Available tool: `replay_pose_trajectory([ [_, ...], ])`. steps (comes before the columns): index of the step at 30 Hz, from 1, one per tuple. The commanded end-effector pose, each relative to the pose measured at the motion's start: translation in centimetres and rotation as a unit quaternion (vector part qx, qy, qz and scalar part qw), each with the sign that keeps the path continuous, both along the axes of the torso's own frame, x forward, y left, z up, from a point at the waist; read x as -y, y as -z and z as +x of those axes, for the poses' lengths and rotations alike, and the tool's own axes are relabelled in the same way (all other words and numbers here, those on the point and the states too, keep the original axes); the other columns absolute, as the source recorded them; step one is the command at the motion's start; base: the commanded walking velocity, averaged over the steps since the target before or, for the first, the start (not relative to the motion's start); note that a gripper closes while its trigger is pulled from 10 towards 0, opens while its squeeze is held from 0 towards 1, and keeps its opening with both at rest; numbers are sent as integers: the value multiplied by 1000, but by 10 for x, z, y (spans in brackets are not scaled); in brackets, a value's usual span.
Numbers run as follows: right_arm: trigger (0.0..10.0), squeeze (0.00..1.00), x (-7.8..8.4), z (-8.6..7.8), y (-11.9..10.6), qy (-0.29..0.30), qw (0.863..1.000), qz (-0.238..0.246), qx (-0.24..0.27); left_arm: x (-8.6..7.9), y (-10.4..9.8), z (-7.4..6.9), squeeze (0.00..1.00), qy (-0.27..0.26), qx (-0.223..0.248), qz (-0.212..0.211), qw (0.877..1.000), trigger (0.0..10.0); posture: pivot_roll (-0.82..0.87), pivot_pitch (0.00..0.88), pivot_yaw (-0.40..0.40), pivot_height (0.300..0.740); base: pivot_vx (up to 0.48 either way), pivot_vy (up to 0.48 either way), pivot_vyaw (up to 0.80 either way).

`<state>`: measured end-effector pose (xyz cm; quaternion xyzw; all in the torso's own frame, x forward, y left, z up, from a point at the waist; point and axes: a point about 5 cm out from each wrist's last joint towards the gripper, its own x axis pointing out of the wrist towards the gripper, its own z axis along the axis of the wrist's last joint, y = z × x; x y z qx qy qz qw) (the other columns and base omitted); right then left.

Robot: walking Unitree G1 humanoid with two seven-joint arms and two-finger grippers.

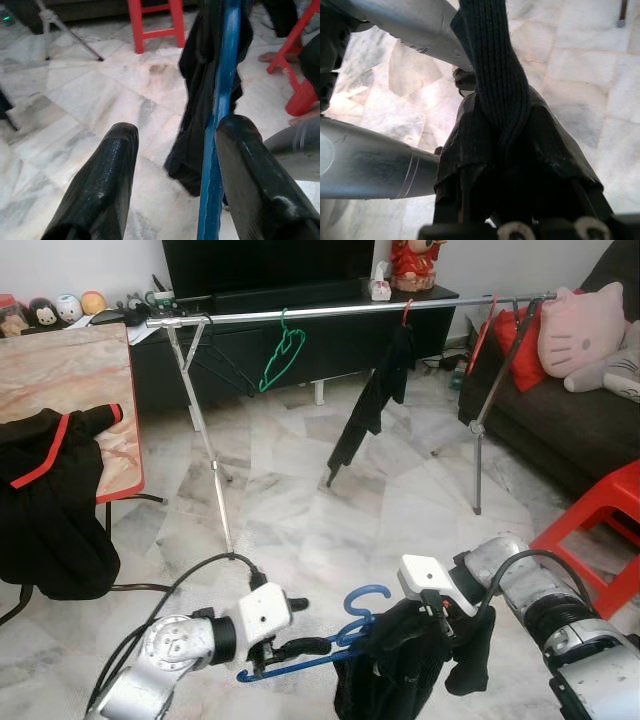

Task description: Hang hanger

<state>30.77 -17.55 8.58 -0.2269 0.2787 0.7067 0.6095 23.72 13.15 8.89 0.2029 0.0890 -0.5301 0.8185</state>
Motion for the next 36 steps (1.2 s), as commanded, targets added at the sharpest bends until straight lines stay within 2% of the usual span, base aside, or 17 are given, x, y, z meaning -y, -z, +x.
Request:
replay_pose_trajectory([
  [1, 0, 0, 7, 0, -2, 4, 1000, -10, 10, -18, -2, 5, 1000, -36, 6, 11, 999, 10000, -40, 0, -34, 732, 0, 0, 0],
  [3, 0, 0, 7, 0, -2, 4, 1000, -10, 10, -18, -2, 5, 1000, -36, 5, 11, 999, 10000, -40, 0, -34, 732, 0, 0, 0],
  [5, 0, 0, 12, 1, 0, 30, 999, -9, 15, -55, -6, 12, 1000, -119, 25, 23, 992, 10000, -40, 0, -35, 732, 0, 0, 0],
  [6, 0, 0, 12, 1, 0, 34, 999, -9, 15, -59, -7, 12, 1000, -130, 27, 22, 991, 10000, -40, 0, -35, 732, 0, 0, 0],
  [13, 0, 0, 15, 5, 0, 77, 996, 1, 40, -74, -7, 10, 1000, -188, 36, -2, 982, 10000, -42, 0, -37, 732, 0, 0, 0],
  [16, 0, 0, 14, 12, -5, 119, 990, 20, 67, -82, -8, 12, 1000, -235, 59, -13, 970, 10000, -41, 0, -39, 732, 0, 0, 0],
  [17, 0, 0, 13, 21, -9, 167, 981, 36, 94, -93, -9, 17, 0, -299, 100, -8, 949, 10000, -39, 0, -39, 732, 0, 0, 0],
  [18, 0, 0, 12, 23, -11, 178, 978, 41, 104, -95, -9, 18, 0, -318, 109, -16, 942, 10000, -38, 0, -37, 732, 0, 0, 0],
  [19, 0, 0, 10, 26, -13, 198, 971, 48, 123, -99, -9, 18, 0, -354, 114, -38, 928, 10000, -41, 0, -35, 732, 0, 0, 0],
  [22, 0, 0, 7, 28, -16, 203, 968, 62, 131, -101, -9, 19, 0, -389, 134, -47, 910, 10000, -41, 0, -31, 732, 0, 0, 0],
  [23, 0, 0, 5, 32, -20, 214, 964, 72, 140, -99, -7, 21, 0, -411, 138, -54, 900, 10000, -38, 0, -32, 732, 0, 0, 0],
  [24, 0, 0, 5, 32, -20, 214, 964, 72, 140, -99, -7, 21, 0, -411, 138, -54, 900, 10000, -38, 0, -32, 732, 0, 0, 0],
  [26, 0, 0, -2, 40, -30, 226, 957, 90, 160, -96, 1, 21, 0, -440, 113, -67, 888, 10000, -42, 0, -29, 732, 0, 0, 0],
  [31, 0, 0, -12, 45, -39, 210, 955, 101, 181, -93, 12, 19, 0, -451, 88, -84, 884, 10000, -46, 0, -27, 732, 0, 0, 0],
  [32, 0, 0, -22, 49, -50, 202, 953, 128, 187, -87, 18, 18, 0, -451, 65, -109, 884, 10000, -46, 0, -25, 732, 0, 0, 0],
  [36, 0, 0, -33, 50, -59, 177, 954, 158, 183, -76, 24, 17, 0, -447, 29, -138, 883, 10000, -46, 0, -25, 732, 0, 0, 0],
])
